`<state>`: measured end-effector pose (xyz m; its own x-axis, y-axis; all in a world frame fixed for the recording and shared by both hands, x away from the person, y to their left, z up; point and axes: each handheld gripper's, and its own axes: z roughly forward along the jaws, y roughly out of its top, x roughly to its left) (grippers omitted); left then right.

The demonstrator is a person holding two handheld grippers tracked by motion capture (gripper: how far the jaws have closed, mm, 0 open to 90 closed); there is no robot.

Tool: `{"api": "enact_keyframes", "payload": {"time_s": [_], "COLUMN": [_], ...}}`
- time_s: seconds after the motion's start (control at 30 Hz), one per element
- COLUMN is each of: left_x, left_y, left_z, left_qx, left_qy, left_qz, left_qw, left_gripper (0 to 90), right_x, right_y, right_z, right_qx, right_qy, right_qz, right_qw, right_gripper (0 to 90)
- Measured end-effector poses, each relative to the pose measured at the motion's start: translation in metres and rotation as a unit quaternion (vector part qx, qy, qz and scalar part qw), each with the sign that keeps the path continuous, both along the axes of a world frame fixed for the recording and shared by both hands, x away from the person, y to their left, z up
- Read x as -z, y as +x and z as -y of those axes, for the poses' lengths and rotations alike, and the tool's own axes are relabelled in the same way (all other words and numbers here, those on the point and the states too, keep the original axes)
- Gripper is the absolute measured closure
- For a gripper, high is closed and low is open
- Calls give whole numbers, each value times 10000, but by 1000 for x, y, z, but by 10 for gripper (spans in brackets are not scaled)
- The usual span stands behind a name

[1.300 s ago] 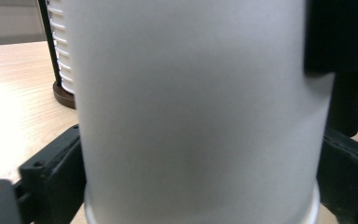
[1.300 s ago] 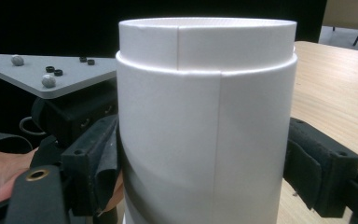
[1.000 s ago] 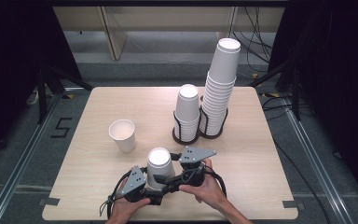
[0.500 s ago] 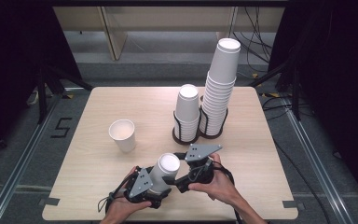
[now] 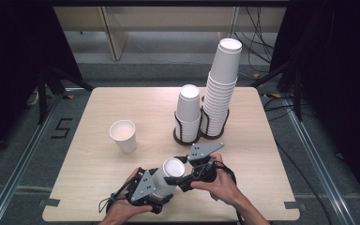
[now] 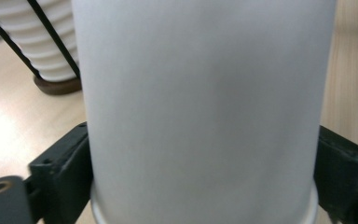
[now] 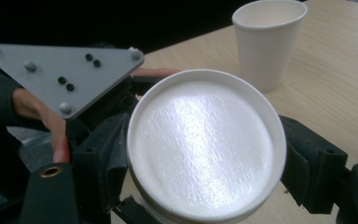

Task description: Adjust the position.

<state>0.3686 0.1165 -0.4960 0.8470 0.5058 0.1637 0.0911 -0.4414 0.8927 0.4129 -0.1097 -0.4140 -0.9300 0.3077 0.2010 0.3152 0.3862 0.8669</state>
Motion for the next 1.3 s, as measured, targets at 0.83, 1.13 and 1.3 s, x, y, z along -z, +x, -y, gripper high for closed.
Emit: {"api": "enact_keyframes", "payload": {"time_s": [0.83,1.13,1.3], "left_x": [-7,-9,-9], "left_y": [0,1,2], "left_z": [-8,-10,-11], "left_qx": [-423,-413,-330], "left_qy": [-1367,-1488,-1509], "left_qz": [89,57,215], "left_qw": [9897,9880,9878], "left_gripper": [0,42,58], "right_x": [-5,0,-1], "right_y": [6,7,8], "right_z": [11,9,11], "right_qx": [414,414,374], "right_qy": [1323,1384,1465], "right_qz": [-584,-689,-746], "right_qw": [9886,9871,9857], "right_gripper": [260,261,261]}}
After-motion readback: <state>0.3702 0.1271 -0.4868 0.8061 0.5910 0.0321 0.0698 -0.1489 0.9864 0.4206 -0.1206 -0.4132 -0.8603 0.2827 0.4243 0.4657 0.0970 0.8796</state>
